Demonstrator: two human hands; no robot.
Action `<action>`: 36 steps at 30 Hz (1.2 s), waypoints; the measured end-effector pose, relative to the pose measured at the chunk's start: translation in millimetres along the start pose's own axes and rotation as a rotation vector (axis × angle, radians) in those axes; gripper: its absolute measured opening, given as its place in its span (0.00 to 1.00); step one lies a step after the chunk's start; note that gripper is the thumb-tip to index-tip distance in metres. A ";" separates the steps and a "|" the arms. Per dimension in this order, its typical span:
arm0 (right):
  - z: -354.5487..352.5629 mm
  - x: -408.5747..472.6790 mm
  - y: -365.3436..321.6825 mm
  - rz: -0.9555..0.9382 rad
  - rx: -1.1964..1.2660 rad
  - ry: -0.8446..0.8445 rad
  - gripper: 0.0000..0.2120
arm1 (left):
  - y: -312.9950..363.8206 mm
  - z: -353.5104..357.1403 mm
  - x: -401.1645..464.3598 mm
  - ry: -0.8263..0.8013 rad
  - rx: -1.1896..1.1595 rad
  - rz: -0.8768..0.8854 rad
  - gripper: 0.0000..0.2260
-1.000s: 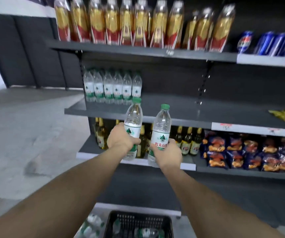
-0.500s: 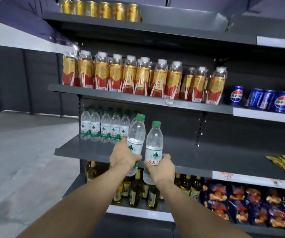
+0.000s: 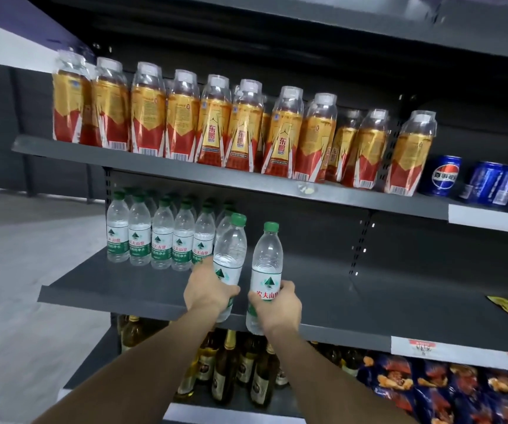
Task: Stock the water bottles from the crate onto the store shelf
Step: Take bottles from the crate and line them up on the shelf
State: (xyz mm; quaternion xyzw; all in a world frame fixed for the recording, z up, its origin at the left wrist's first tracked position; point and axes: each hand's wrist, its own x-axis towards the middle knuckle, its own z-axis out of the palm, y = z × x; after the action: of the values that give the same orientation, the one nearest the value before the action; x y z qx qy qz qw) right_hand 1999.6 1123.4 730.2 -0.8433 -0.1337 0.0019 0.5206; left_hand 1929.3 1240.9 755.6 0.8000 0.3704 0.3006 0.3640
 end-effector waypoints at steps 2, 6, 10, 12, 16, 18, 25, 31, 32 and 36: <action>5.3 19.9 2.4 -0.010 0.006 -0.002 0.21 | -0.2 14.3 12.9 0.005 -0.008 -0.008 0.29; 14.7 71.9 11.6 -0.018 0.010 0.007 0.21 | 1.4 53.7 41.3 0.020 -0.052 -0.025 0.34; 24.8 131.9 28.1 0.012 0.056 0.000 0.21 | 5.5 100.5 72.6 0.050 -0.051 -0.054 0.33; 30.9 159.3 37.1 0.008 0.067 -0.017 0.22 | 8.2 122.4 90.6 0.061 -0.065 -0.079 0.33; 41.9 196.5 50.8 -0.013 0.065 -0.051 0.23 | 10.5 157.3 119.0 0.124 -0.060 -0.127 0.33; 44.8 203.6 55.2 -0.030 0.094 -0.052 0.20 | 10.1 169.8 129.2 0.140 -0.078 -0.124 0.30; 46.6 200.3 75.6 -0.064 0.063 -0.059 0.21 | 0.6 198.4 145.9 0.147 -0.087 -0.115 0.27; 39.6 201.2 76.9 -0.030 0.090 -0.030 0.19 | 3.4 214.7 154.9 0.199 0.073 -0.129 0.34; 39.3 201.7 77.1 -0.023 0.083 -0.028 0.19 | 3.6 216.1 157.6 0.211 0.087 -0.121 0.36; 43.4 205.6 78.4 -0.013 0.080 -0.017 0.19 | -0.5 220.4 170.3 0.203 0.147 -0.085 0.39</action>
State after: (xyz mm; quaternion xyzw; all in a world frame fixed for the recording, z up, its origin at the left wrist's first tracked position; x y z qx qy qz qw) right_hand 2209.2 1175.1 669.4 -0.8210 -0.1435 0.0110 0.5525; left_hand 2187.3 1300.0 669.0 0.7735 0.4601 0.3363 0.2775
